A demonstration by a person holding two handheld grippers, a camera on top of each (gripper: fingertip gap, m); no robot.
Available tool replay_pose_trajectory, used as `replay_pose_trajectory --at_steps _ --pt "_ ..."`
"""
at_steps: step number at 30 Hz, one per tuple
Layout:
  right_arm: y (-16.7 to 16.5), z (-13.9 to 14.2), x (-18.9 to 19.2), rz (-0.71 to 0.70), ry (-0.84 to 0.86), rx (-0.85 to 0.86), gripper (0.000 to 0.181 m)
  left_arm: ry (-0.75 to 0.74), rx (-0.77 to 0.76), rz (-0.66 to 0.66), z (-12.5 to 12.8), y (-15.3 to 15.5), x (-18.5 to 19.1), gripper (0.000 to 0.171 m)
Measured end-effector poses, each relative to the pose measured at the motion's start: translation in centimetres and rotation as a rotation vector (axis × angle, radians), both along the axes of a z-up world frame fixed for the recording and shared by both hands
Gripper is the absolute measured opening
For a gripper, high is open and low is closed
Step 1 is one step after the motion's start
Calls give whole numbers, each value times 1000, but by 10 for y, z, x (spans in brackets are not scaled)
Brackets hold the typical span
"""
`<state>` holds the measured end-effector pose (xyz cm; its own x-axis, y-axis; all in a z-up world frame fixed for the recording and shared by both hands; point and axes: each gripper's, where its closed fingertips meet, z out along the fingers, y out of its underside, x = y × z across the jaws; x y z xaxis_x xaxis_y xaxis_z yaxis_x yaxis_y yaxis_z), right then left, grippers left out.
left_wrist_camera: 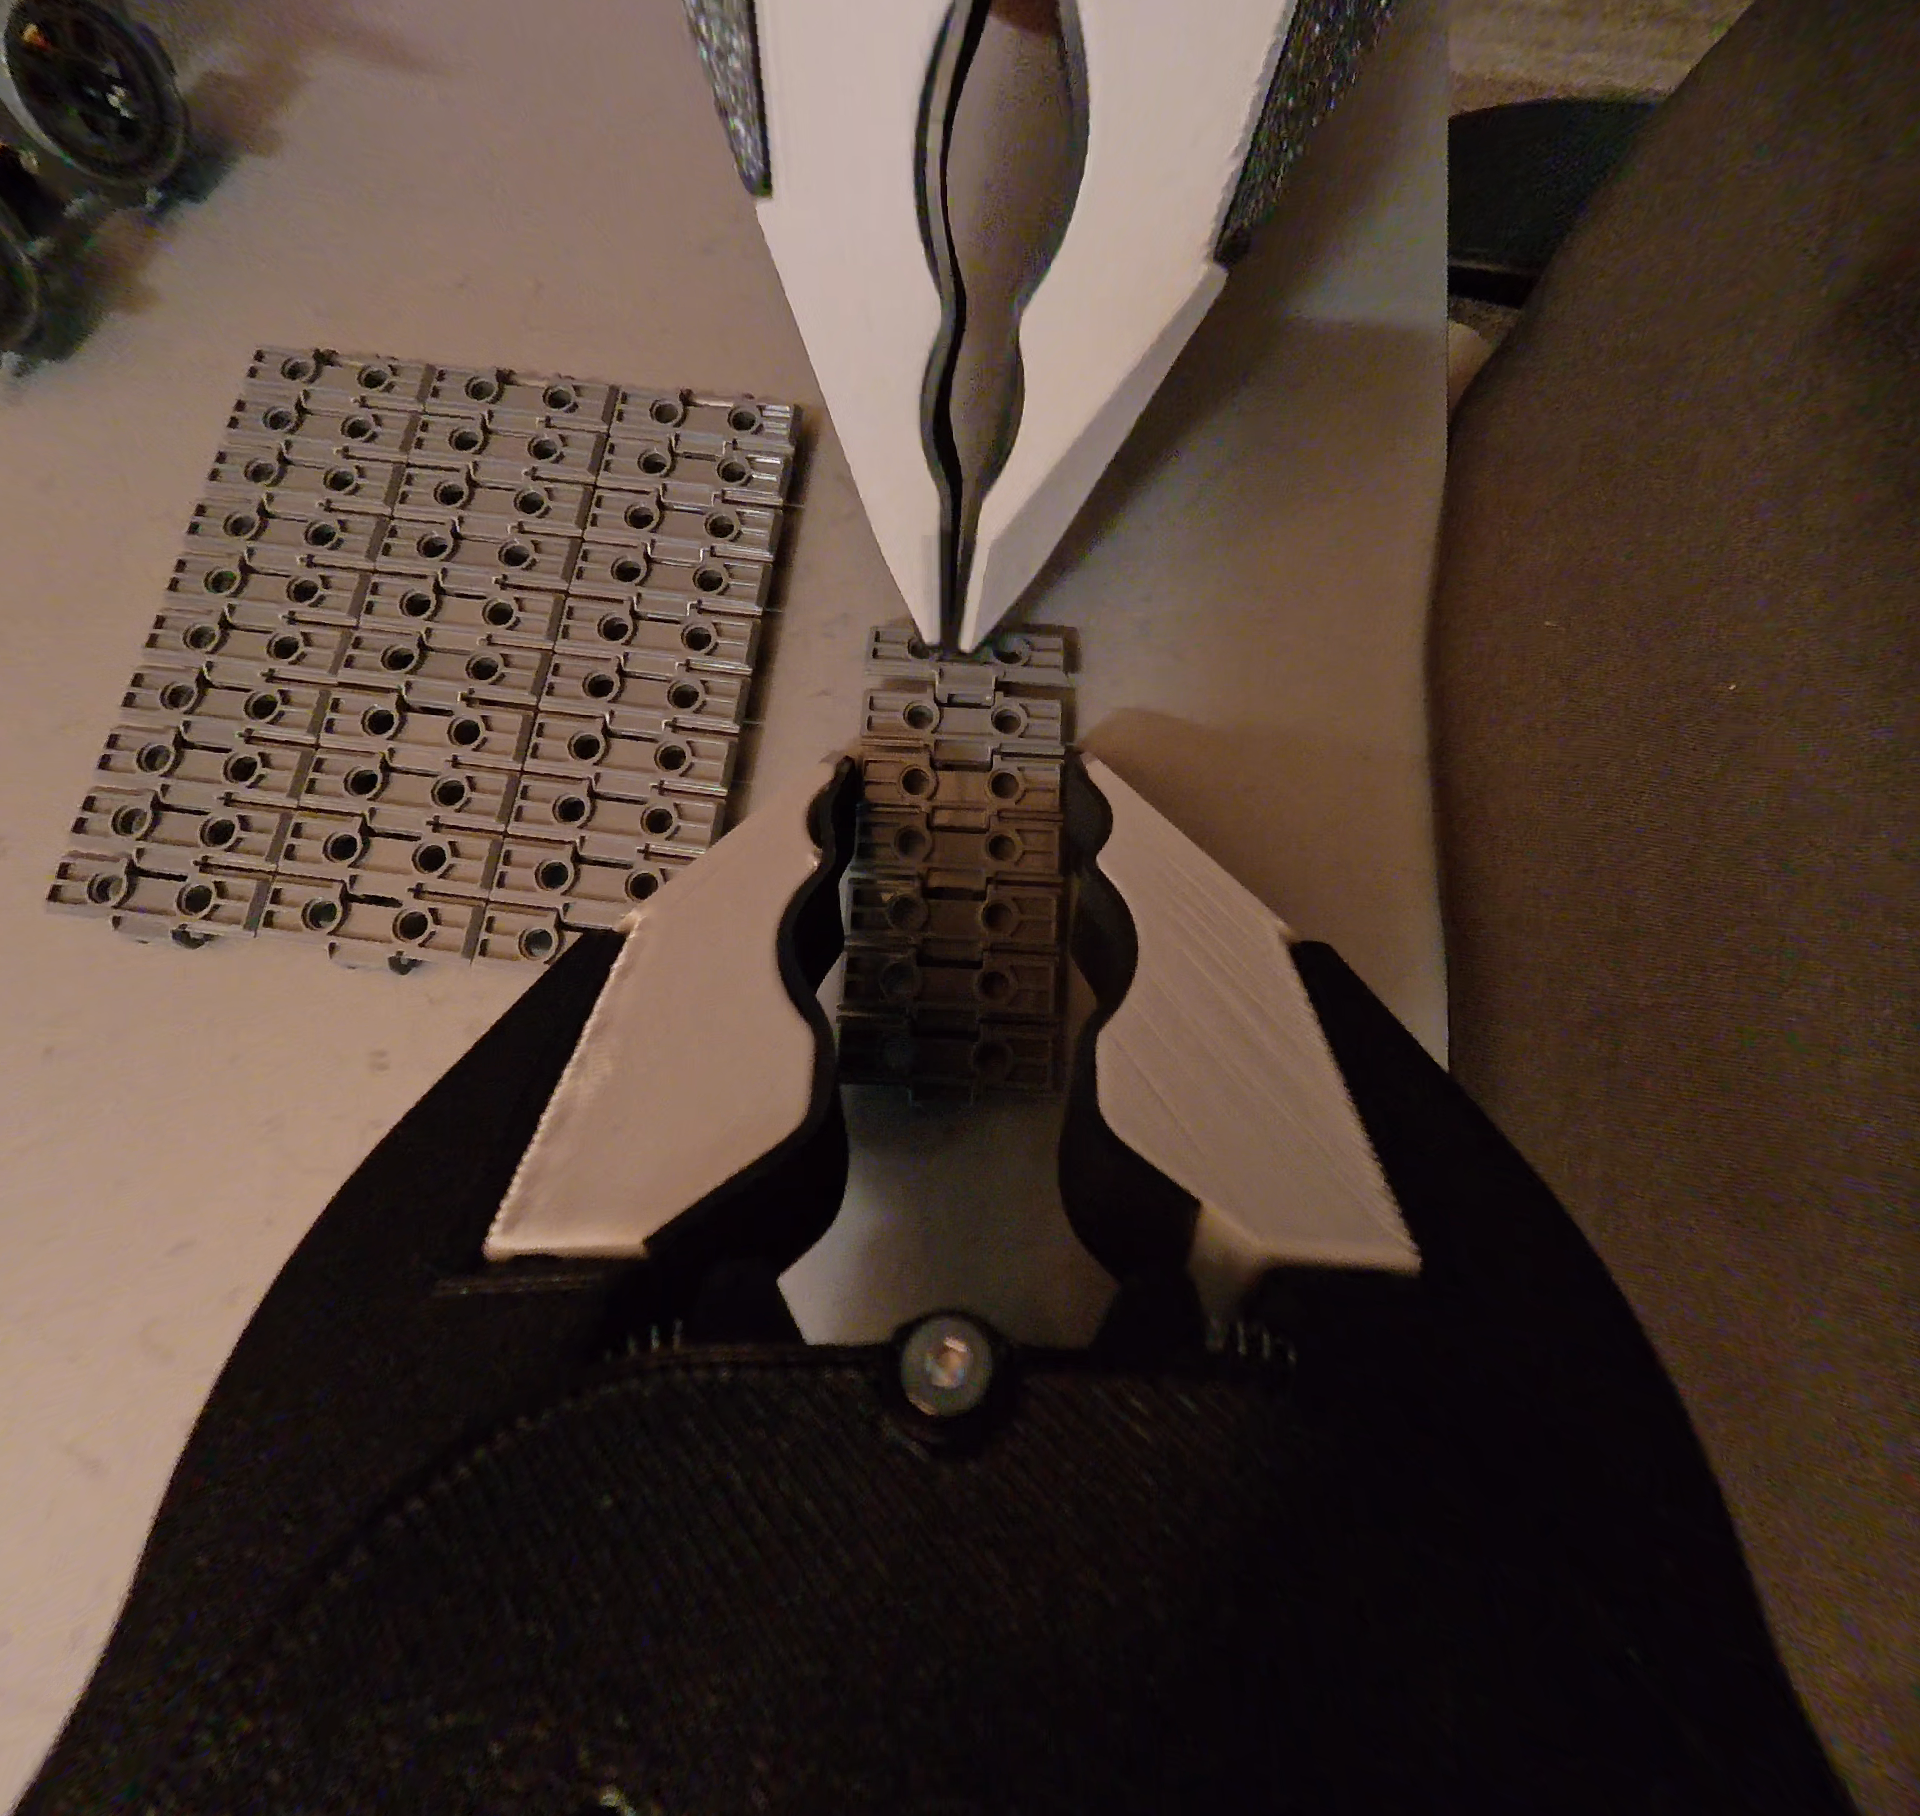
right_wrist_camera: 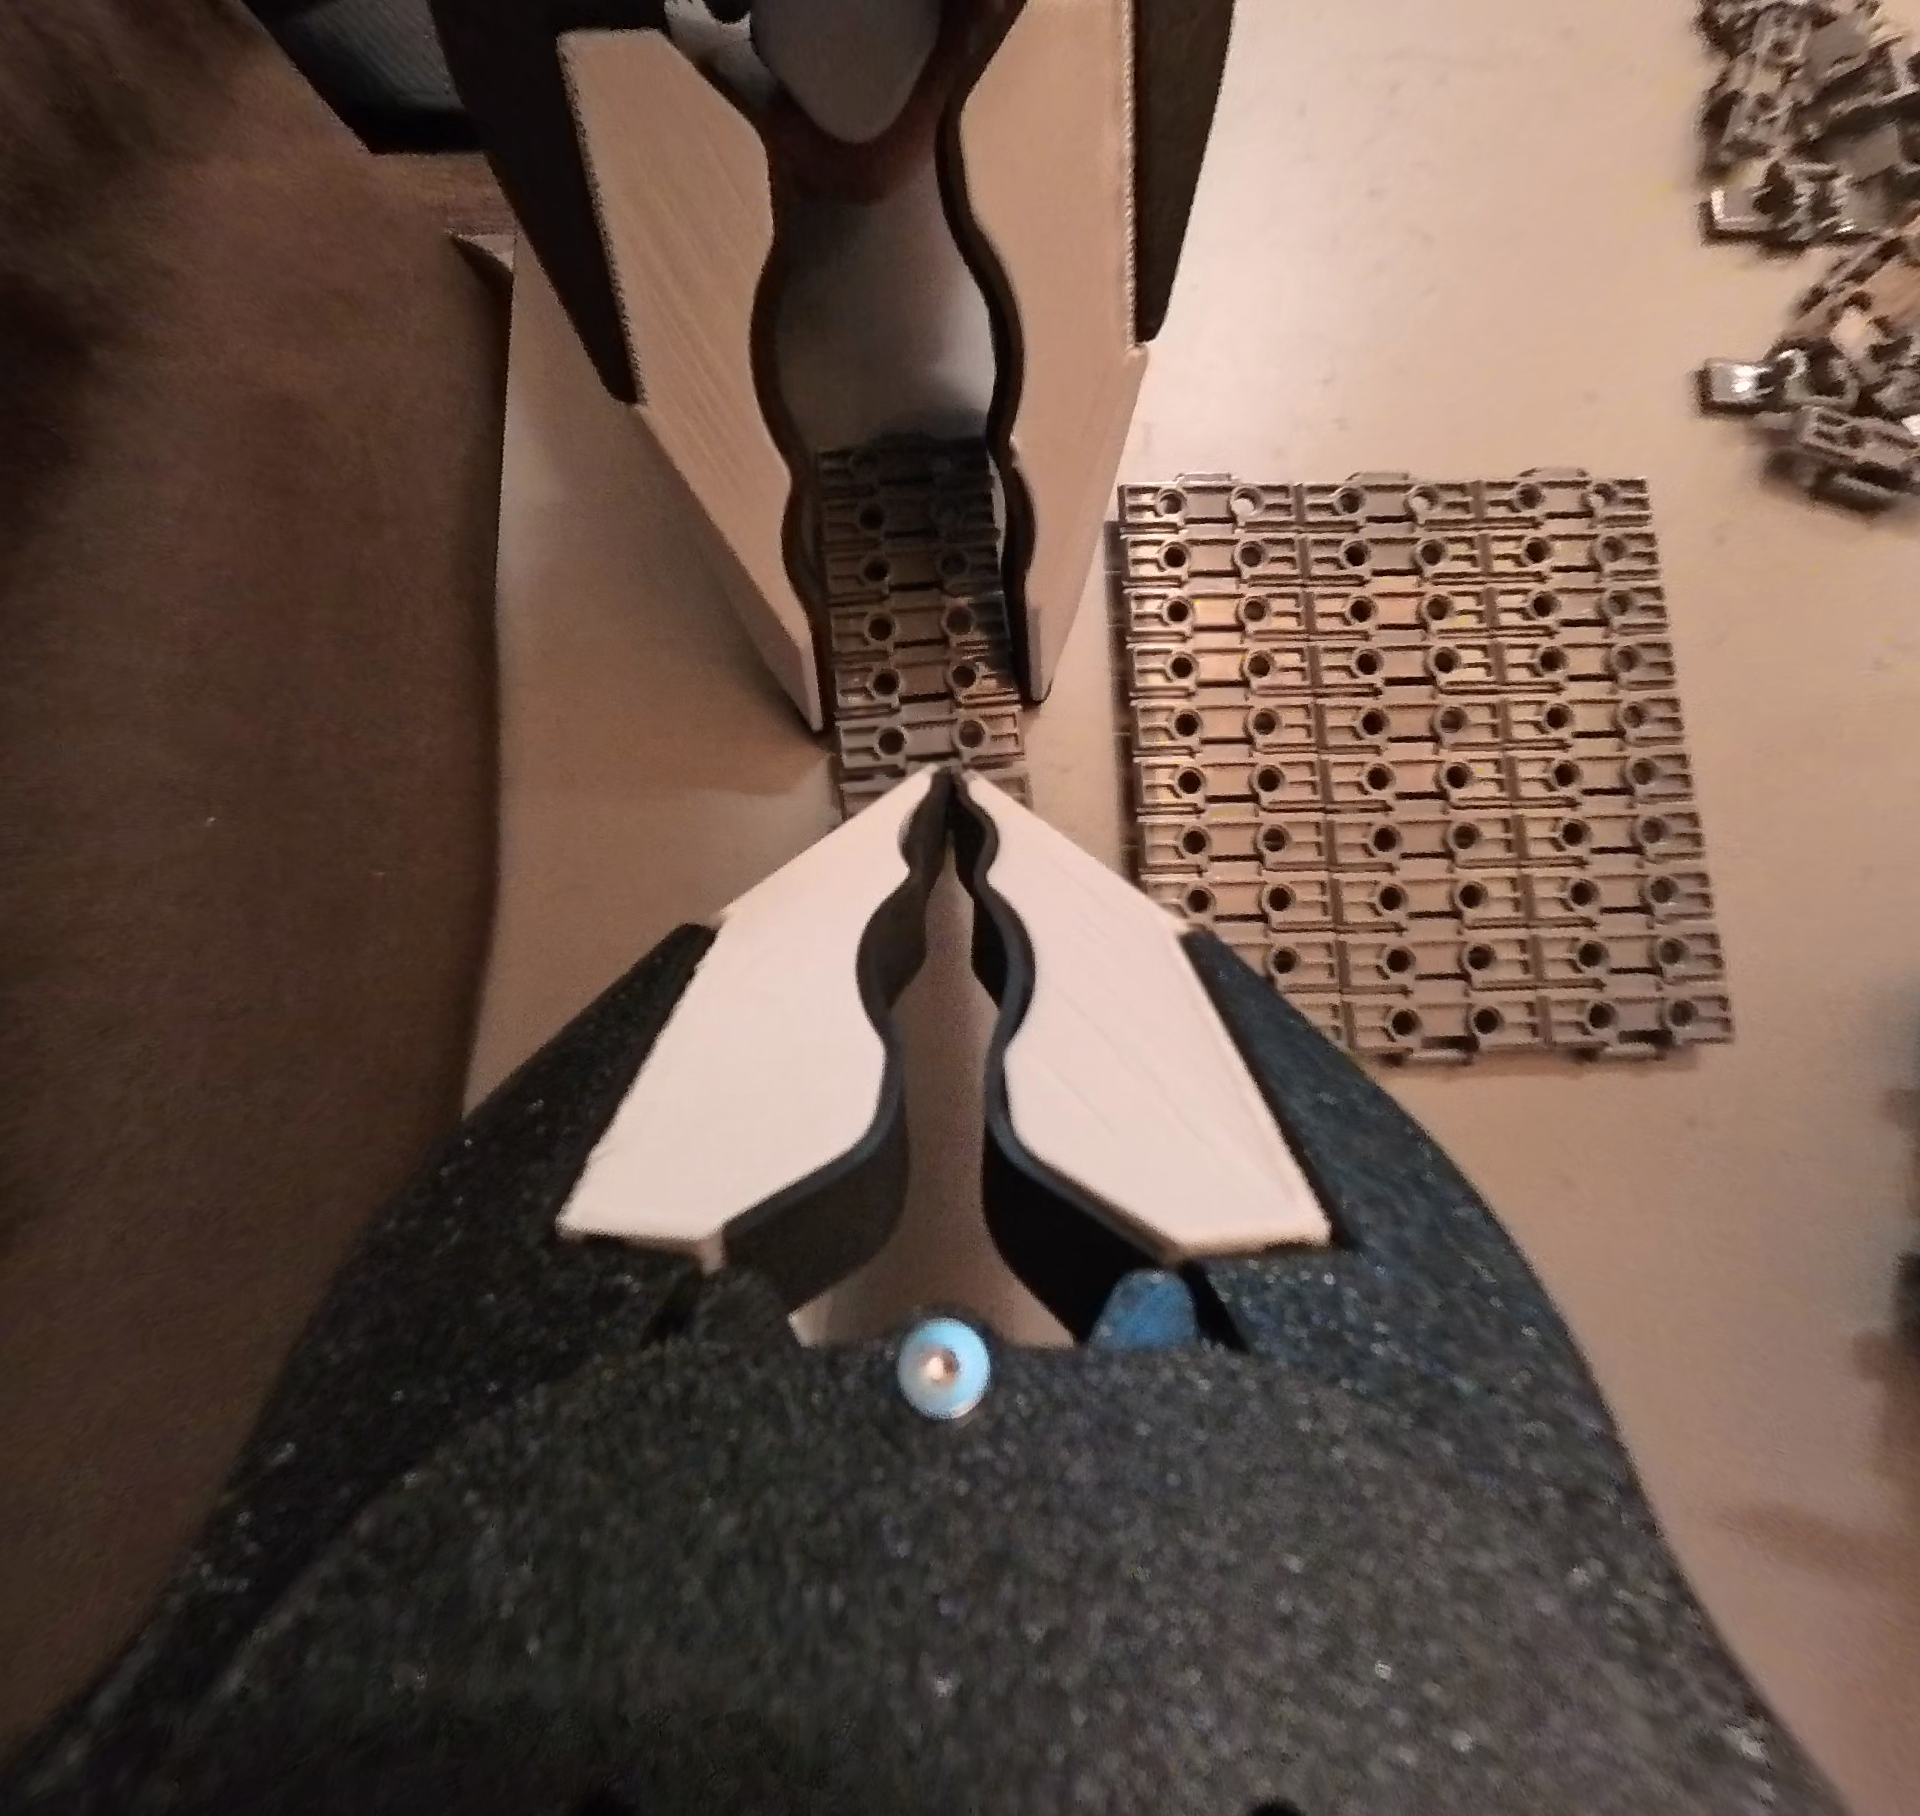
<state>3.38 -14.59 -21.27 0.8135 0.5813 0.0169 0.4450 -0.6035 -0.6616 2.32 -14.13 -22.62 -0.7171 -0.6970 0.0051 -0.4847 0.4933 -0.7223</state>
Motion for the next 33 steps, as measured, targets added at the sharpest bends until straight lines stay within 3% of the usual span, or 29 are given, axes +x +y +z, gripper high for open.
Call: replay_pose_trajectory --at_steps 8,16,33 --pt "-1 -5 -4 -43 13 -64 0 15 -16 -14 0 0 -1 37" --pt "0 -6 -4 -34 -181 -207 0 3 13 -46 0 0 0 37" --pt "0 -8 -4 -38 -216 -291 0 13 -5 -64 -1 -2 1 37"
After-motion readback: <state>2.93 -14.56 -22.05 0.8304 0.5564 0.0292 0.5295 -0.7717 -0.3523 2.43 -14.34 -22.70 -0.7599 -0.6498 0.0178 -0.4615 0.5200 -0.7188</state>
